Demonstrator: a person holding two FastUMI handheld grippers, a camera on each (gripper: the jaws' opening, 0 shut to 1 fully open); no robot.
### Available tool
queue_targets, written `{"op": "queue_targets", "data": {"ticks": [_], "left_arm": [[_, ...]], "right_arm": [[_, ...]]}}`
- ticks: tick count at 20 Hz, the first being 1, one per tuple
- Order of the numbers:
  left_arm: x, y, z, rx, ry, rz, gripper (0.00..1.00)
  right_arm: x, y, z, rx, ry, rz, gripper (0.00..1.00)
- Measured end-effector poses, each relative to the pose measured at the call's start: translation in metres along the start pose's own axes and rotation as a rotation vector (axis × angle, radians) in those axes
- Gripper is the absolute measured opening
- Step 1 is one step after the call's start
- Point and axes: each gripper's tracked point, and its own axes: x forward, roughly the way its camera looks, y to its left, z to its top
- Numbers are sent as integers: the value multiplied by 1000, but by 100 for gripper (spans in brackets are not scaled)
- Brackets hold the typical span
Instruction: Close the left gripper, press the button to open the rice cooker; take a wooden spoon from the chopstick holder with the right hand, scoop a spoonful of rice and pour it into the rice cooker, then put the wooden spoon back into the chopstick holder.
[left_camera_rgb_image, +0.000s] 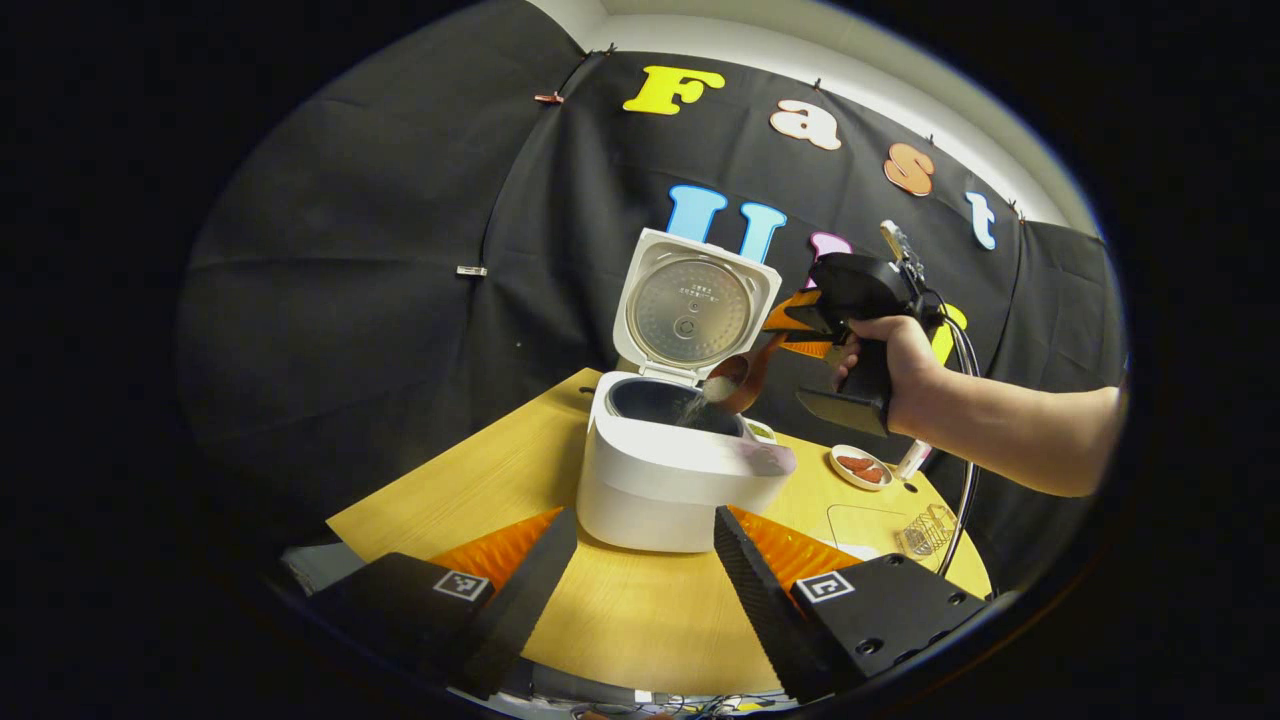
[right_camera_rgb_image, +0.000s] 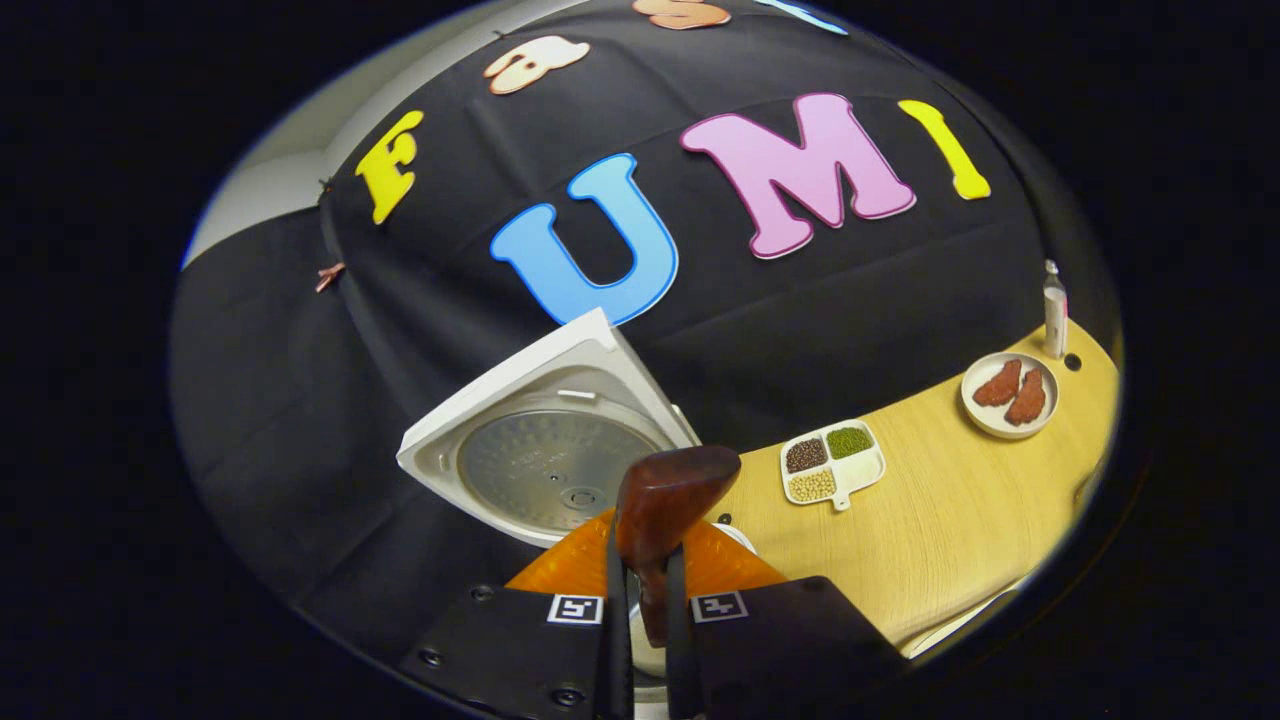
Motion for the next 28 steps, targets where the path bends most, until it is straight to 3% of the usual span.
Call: {"op": "queue_targets", "data": {"ticks": [4, 7, 11, 20, 23, 28], "left_arm": [[-2, 9, -7, -16, 17, 18, 95], [-1, 13, -8, -19, 15, 22, 95], [-2, 15, -8, 18, 3, 22, 95], [4, 17, -17, 3, 15, 23, 95], [2, 17, -14, 3, 6, 25, 95], [-1, 16, -14, 15, 1, 24, 95]], "right_arm": [[6, 20, -15, -148, -6, 47, 17], [12, 27, -32, -195, 10, 62, 17], [15, 38, -35, -309, -13, 76, 17], [11, 67, -52, -763, -117, 169, 17], [9, 71, -61, -776, -104, 187, 17], [10, 65, -48, -675, -93, 155, 17]]}}
